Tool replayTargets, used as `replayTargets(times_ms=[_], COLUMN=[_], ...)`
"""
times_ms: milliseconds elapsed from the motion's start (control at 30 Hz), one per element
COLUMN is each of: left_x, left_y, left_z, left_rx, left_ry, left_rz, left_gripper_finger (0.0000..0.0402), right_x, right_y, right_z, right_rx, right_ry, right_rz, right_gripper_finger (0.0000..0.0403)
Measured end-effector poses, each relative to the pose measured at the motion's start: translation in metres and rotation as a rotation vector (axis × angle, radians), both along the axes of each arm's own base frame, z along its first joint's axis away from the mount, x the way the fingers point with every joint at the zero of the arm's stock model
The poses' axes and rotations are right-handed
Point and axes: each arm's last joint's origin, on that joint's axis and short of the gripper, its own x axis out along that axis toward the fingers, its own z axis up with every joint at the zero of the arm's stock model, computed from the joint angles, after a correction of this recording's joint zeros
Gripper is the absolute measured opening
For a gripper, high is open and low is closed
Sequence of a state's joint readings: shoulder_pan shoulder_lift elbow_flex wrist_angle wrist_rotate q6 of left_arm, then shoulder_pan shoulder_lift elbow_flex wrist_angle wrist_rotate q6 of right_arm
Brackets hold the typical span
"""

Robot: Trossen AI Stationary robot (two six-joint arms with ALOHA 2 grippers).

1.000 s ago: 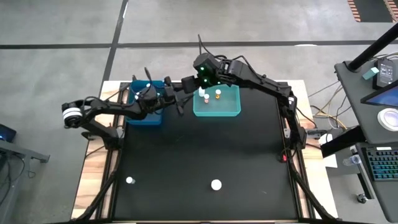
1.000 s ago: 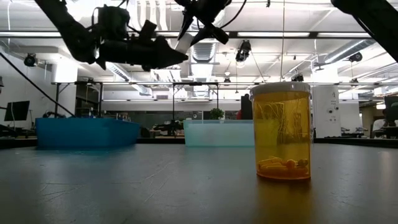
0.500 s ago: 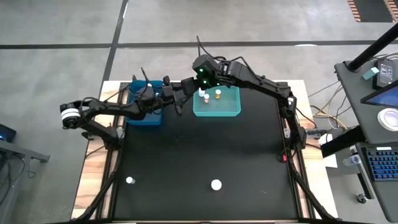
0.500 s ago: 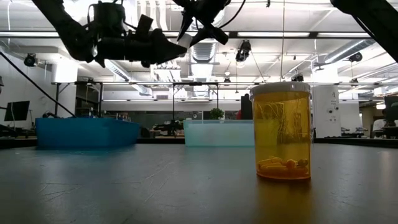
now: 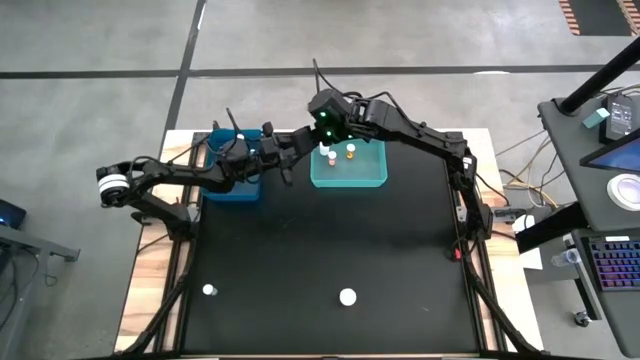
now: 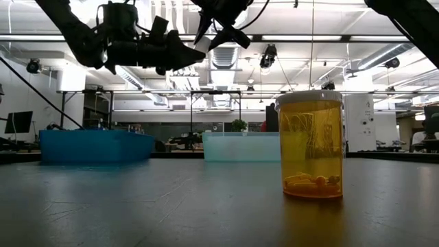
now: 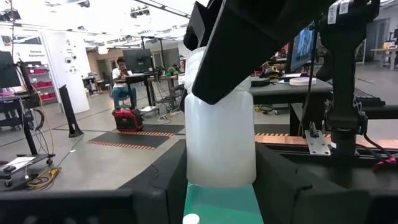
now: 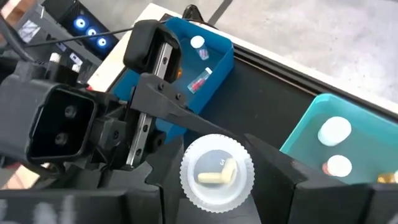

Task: Pick and place medicine bottles into bin by pill shape (circle, oval)
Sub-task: Put the white capsule bottle into the blue bin

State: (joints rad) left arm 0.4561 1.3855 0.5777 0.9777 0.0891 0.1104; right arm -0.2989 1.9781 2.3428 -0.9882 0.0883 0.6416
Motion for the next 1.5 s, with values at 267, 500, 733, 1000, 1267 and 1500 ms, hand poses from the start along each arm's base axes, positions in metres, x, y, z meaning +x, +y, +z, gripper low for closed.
replayTargets(times_ms=[267,500,733,1000,1267,1500], left_x=[-0.001,-0.003,-0.008,-0.021,-0.024,-0.022], left_y=[-0.002,-0.005,-0.01,-0.022,-0.04,-0.046], left_z=[0.004,0.01,0.02,0.041,0.056,0.061], left_rx=[-0.046,-0.103,-0.163,-0.255,-0.285,-0.284], left_ry=[-0.041,-0.118,-0.225,-0.391,-0.42,-0.434], left_rz=[-0.07,-0.205,-0.408,-0.739,-0.87,-0.891], left_gripper_finger=[0.0125,0.0125,0.0125,0.0125,0.0125,0.0125], right_x=[-0.005,-0.028,-0.067,-0.08,-0.053,-0.025], right_y=[-0.001,0.001,0.019,0.036,0.034,0.027], right_z=[0.008,0.037,0.079,0.09,0.075,0.069], right_rx=[-0.071,-0.158,-0.436,-0.462,-0.551,-0.602], right_ry=[0.016,-0.028,-0.02,-0.191,-0.333,-0.591], right_rz=[0.073,0.17,0.455,0.908,1.108,1.115], right_gripper_finger=[0.0215,0.0276,0.0294,0.028,0.0264,0.0258])
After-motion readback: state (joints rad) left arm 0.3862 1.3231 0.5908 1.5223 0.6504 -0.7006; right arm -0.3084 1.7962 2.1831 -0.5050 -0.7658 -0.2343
